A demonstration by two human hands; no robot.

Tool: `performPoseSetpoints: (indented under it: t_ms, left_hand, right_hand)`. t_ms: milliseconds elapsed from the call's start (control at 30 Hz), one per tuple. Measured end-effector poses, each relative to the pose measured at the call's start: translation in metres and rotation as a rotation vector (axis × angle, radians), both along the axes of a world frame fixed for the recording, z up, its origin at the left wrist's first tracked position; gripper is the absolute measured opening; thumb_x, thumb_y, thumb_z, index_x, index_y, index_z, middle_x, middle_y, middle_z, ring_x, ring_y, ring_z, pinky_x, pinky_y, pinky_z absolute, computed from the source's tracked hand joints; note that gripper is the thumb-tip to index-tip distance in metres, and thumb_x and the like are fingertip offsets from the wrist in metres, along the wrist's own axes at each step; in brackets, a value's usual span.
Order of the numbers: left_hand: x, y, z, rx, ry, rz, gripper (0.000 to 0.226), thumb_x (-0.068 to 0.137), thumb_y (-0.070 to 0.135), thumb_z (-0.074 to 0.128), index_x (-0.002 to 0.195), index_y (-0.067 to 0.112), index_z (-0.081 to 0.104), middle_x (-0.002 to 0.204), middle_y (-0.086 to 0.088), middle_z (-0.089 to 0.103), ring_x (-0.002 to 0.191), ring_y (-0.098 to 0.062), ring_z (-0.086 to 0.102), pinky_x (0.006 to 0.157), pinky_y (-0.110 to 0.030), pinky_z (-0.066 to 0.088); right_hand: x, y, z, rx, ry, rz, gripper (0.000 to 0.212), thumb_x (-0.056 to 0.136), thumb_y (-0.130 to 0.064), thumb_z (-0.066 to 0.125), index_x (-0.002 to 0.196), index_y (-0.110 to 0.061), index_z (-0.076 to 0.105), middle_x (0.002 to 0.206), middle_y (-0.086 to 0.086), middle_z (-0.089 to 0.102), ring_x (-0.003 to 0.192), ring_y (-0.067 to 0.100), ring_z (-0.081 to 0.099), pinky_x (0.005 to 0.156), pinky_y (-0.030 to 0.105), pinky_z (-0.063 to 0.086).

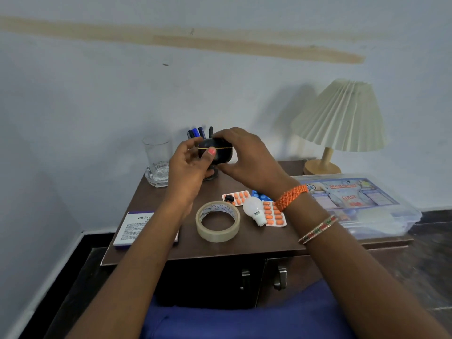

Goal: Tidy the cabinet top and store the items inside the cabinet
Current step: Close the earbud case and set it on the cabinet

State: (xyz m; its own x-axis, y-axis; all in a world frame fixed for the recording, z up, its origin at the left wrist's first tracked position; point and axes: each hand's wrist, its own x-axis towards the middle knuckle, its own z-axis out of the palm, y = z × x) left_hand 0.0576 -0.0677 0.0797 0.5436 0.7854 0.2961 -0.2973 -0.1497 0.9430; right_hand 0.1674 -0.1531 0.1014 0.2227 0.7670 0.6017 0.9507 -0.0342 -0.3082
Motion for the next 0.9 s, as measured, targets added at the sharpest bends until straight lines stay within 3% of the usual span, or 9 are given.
performPoseSetpoints:
  t_ms: [133, 333, 433, 567, 767, 900]
  left_hand:
    - [-0.018, -0.01, -0.001, -0.015, -0.11, 0.039, 0.024, 0.088, 0.004, 0.061, 0.11, 0.011, 0.057, 0.106, -0.006, 0.065, 0.097, -0.015, 0.067, 0.071, -0.021, 0.057]
    - [-0.022, -0.013, 0.001, -0.055, -0.164, 0.034, 0.024, 0.086, 0.003, 0.063, 0.107, 0.014, 0.057, 0.1, -0.004, 0.068, 0.091, -0.016, 0.069, 0.069, -0.022, 0.056]
    - [-0.021, -0.014, 0.001, -0.046, -0.152, 0.017, 0.032, 0.085, 0.002, 0.063, 0.115, 0.01, 0.054, 0.111, -0.01, 0.065, 0.1, -0.02, 0.067, 0.073, -0.023, 0.057]
    - [-0.022, -0.014, 0.001, -0.011, -0.133, -0.006, 0.042, 0.084, -0.006, 0.062, 0.119, 0.013, 0.049, 0.11, -0.005, 0.065, 0.093, -0.009, 0.068, 0.071, -0.022, 0.057]
    - [-0.026, -0.012, 0.003, 0.069, -0.045, 0.006, 0.054, 0.081, -0.006, 0.064, 0.122, 0.024, 0.046, 0.097, 0.011, 0.066, 0.086, 0.003, 0.067, 0.072, -0.02, 0.056]
    - [-0.025, -0.015, 0.003, 0.128, 0.007, -0.01, 0.058, 0.081, -0.003, 0.067, 0.129, 0.022, 0.044, 0.097, 0.01, 0.066, 0.085, 0.004, 0.067, 0.069, -0.018, 0.056]
  right_hand:
    - [-0.015, -0.005, 0.001, 0.057, 0.009, 0.088, 0.053, 0.071, -0.012, 0.072, 0.122, -0.012, 0.058, 0.113, 0.005, 0.061, 0.101, 0.018, 0.058, 0.084, 0.031, 0.051]
    - [-0.023, -0.01, 0.005, 0.243, 0.561, 0.14, 0.027, 0.081, -0.006, 0.065, 0.106, -0.016, 0.067, 0.104, -0.004, 0.069, 0.098, 0.012, 0.065, 0.088, 0.032, 0.055]
    - [-0.021, -0.009, 0.007, 0.3, 0.619, 0.141, 0.021, 0.083, -0.007, 0.066, 0.102, -0.015, 0.068, 0.099, -0.003, 0.07, 0.093, 0.013, 0.068, 0.086, 0.029, 0.056]
    - [-0.019, -0.01, 0.006, 0.25, 0.676, 0.177, 0.024, 0.083, -0.004, 0.067, 0.104, -0.014, 0.065, 0.096, -0.007, 0.068, 0.089, 0.009, 0.067, 0.082, 0.018, 0.055]
    - [-0.011, -0.012, 0.005, 0.189, 0.975, 0.218, 0.036, 0.085, -0.01, 0.068, 0.118, -0.015, 0.056, 0.098, 0.013, 0.071, 0.095, 0.025, 0.069, 0.087, 0.041, 0.057]
    - [-0.009, -0.012, 0.004, 0.25, 1.025, 0.132, 0.033, 0.088, -0.022, 0.066, 0.117, -0.01, 0.057, 0.088, 0.013, 0.072, 0.08, 0.018, 0.069, 0.076, 0.036, 0.06]
